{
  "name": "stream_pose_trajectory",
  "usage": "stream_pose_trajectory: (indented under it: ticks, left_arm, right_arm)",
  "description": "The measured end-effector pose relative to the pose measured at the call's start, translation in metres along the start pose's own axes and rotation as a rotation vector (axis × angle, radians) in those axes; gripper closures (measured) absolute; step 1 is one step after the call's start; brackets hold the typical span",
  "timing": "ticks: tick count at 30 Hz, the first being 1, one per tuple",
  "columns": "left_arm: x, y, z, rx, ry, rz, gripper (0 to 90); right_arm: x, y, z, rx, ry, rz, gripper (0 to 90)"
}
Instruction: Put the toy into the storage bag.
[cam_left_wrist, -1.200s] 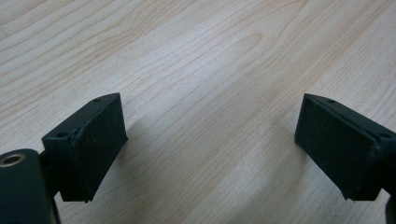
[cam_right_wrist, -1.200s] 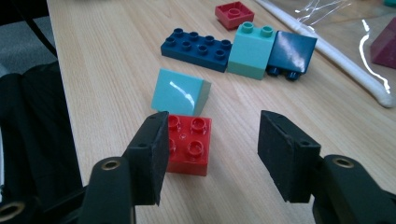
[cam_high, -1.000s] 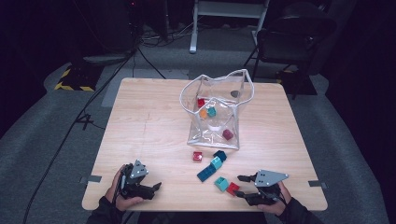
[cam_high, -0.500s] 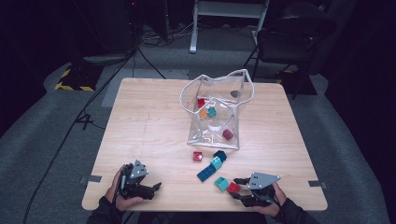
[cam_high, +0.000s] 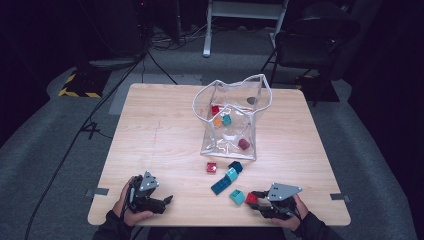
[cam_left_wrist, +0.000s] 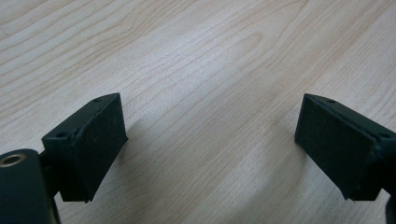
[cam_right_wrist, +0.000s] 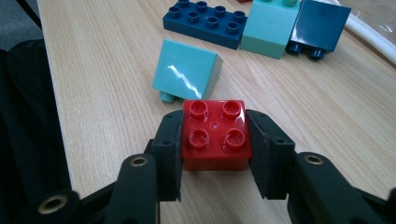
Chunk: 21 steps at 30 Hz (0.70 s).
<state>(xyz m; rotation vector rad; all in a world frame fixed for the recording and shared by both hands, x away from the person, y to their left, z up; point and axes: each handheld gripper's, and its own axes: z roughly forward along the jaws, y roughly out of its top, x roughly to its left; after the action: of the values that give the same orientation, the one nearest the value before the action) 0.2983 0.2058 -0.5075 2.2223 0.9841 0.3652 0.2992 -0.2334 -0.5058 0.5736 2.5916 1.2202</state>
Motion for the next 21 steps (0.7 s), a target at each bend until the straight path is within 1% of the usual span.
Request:
stream_pose_trajectory:
  ticks: [3,8,10,16,21]
  left_arm:
    - [0.0,0.0,0.0,0.0,0.0,0.0,9.1]
    - [0.0,0.0,0.0,0.0,0.0,0.0,9.1]
    - [0.0,0.0,0.0,0.0,0.0,0.0,9.2]
    - [0.0,0.0,0.0,0.0,0.0,0.0,9.1]
    - [0.0,0.0,0.0,0.0,0.0,0.0,9.1]
  right_arm:
    - [-0.003,0.0,-0.004,-0.011,-0.006,0.007,58.9]
    - [-0.009,-0.001,-0.009,-0.021,-0.033,0.023,59.0]
    - [-0.011,-0.001,-0.011,-0.028,-0.045,0.02,58.9]
    - [-0.016,0.0,-0.017,-0.048,-0.067,0.035,58.9]
    - [-0.02,0.003,-0.024,-0.073,-0.085,0.043,59.0]
